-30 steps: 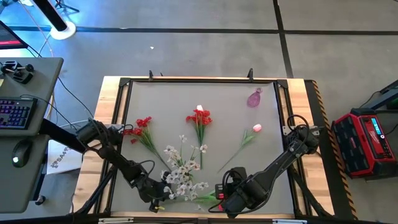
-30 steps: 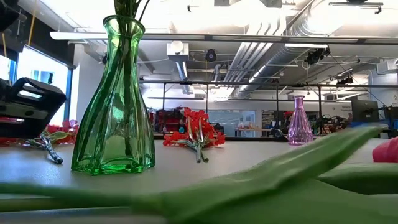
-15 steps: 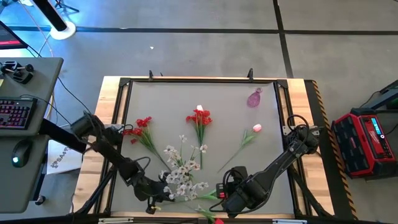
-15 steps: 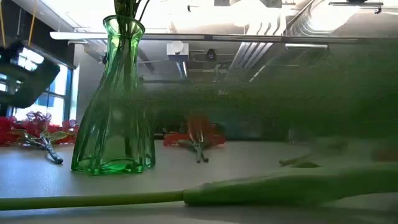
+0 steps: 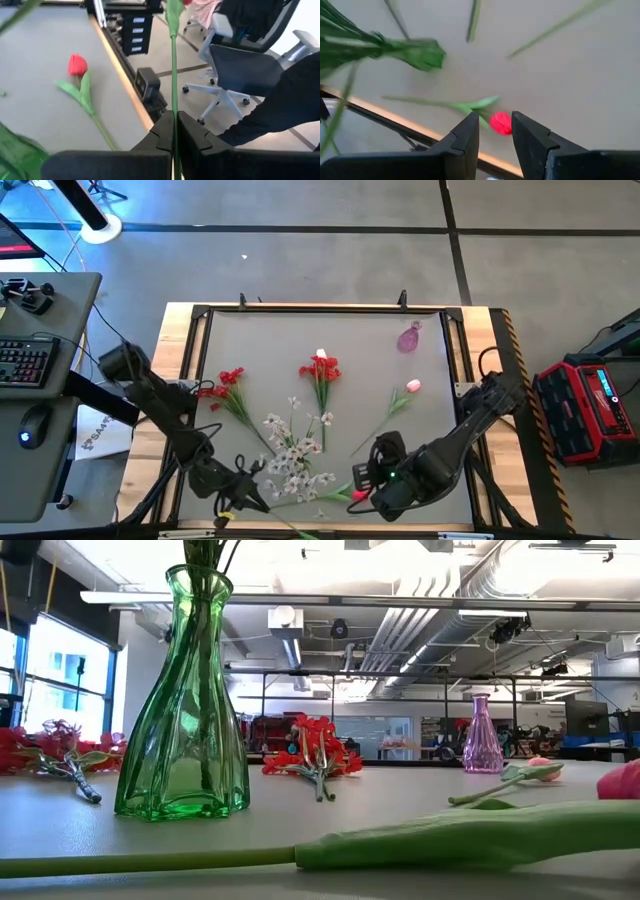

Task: Sort flowers into vase by color
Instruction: Put the bottom red flower into the green vase

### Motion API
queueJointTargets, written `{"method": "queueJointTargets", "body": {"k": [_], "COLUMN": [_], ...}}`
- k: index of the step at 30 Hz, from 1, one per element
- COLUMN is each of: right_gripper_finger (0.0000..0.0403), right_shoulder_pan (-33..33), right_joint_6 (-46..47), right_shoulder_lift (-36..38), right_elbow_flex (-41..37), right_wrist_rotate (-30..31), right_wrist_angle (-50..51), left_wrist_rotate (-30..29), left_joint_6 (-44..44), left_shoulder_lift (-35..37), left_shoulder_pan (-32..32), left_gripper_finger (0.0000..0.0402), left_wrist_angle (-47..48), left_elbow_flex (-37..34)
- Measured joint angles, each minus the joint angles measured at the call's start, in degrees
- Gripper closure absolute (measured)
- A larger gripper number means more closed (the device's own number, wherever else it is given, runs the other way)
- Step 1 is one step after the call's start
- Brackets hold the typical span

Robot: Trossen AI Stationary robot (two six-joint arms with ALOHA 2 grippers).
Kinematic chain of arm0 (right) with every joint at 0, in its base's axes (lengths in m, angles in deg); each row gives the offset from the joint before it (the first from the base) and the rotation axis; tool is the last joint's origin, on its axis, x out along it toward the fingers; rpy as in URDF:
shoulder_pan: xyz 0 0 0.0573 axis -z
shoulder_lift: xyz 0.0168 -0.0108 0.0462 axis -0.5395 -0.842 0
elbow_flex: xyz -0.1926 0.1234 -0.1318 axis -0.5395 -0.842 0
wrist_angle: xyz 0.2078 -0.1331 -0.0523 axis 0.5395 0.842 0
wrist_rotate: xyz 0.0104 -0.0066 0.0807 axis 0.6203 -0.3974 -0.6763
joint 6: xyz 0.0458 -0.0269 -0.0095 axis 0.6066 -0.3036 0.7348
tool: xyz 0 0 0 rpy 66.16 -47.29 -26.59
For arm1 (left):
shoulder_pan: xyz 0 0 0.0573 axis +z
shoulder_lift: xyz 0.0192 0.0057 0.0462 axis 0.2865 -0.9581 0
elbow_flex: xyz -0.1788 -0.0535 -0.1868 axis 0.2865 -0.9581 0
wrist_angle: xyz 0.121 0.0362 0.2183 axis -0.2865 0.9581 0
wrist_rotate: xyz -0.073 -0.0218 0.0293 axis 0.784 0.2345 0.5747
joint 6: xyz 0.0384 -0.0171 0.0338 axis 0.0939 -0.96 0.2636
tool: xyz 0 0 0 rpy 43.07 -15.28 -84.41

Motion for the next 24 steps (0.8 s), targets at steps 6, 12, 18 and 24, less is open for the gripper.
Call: {"method": "queueJointTargets", "body": {"k": [6, 12, 18, 24], "right_gripper_finger": [0.0299, 0.0299, 0.0299, 0.0299], "right_shoulder_pan": [0.1, 0.1, 0.0, -1.6], "right_joint_6": [-2.8, -22.7, -32.6, -32.6], "right_shoulder_lift": [1.0, 1.0, 1.0, 2.2], "right_elbow_flex": [0.0, 0.0, 0.0, 0.0], "right_wrist_rotate": [0.9, 0.3, -8.8, -11.7], "right_wrist_angle": [0.6, -11.6, -21.8, -28.3], "left_wrist_rotate": [0.8, 7.5, 11.3, 12.0], "left_joint_6": [0.6, 0.5, 1.5, 1.6], "left_shoulder_lift": [1.5, 1.5, 1.7, 7.4], "left_shoulder_pan": [0.0, -0.1, -0.3, -0.8], "left_gripper_finger": [0.0401, 0.0401, 0.0401, 0.0401], "left_wrist_angle": [0.1, -7.3, -17.4, -19.8], "left_elbow_flex": [0.0, 0.0, 0.1, 0.1]}}
